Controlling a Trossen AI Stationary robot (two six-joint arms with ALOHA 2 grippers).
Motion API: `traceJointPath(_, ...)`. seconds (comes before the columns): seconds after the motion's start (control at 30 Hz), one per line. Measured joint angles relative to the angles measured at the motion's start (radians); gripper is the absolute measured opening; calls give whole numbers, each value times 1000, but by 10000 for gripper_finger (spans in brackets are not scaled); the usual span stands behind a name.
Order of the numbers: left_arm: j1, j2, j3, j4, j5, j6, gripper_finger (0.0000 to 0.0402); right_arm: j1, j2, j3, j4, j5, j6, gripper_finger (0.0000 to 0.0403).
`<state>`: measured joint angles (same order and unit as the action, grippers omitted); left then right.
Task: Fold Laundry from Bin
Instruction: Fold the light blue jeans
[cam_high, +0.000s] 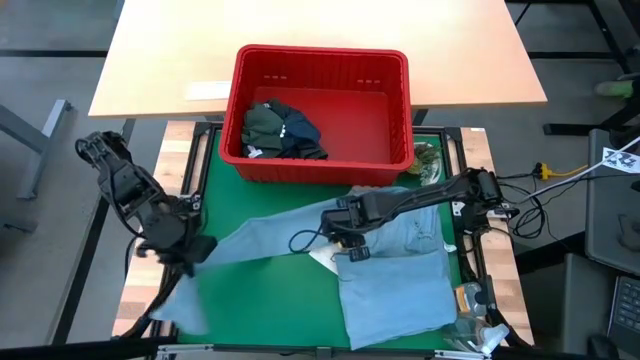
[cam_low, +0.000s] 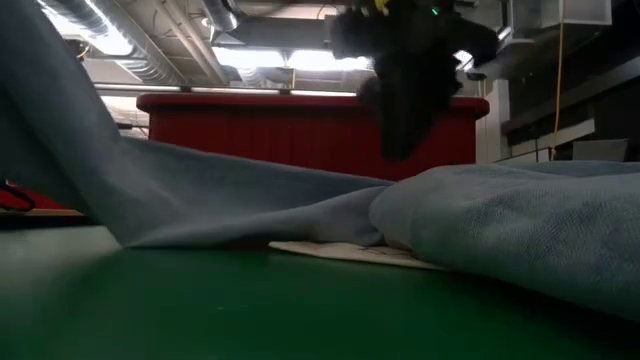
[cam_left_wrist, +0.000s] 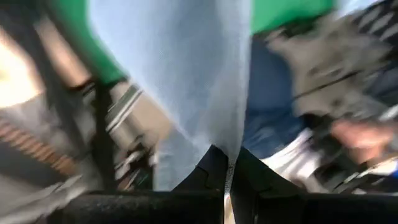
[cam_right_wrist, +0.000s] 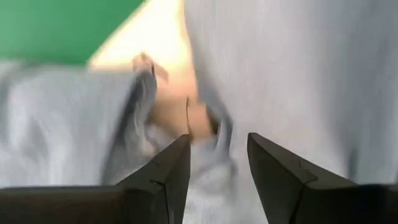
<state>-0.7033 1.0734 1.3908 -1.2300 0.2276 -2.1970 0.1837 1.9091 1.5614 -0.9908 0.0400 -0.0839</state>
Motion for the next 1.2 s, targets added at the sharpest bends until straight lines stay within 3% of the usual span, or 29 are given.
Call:
traceJointPath(0.1,1,13,0,27,-149,14,0,0,-1,18,98,0,-4,161)
traceJointPath(0.27,2,56,0,66,-281,59,0,0,0,18,220,-46,-4,161)
traceJointPath(0.53,39,160,0,81,-375,62,0,24,0,18,321,-260,-1,161)
traceJointPath(0.67,79,206,0,93,-414,155,0,82,0,18,352,-331,-1,161)
traceJointPath(0.8,127,236,0,159,-424,283,0,147,0,18,369,-300,-1,161)
traceJointPath(1.03,222,239,0,222,-425,399,0,245,-1,18,485,-122,7,161)
traceJointPath(1.2,273,239,0,222,-383,457,0,291,0,18,530,-111,6,161)
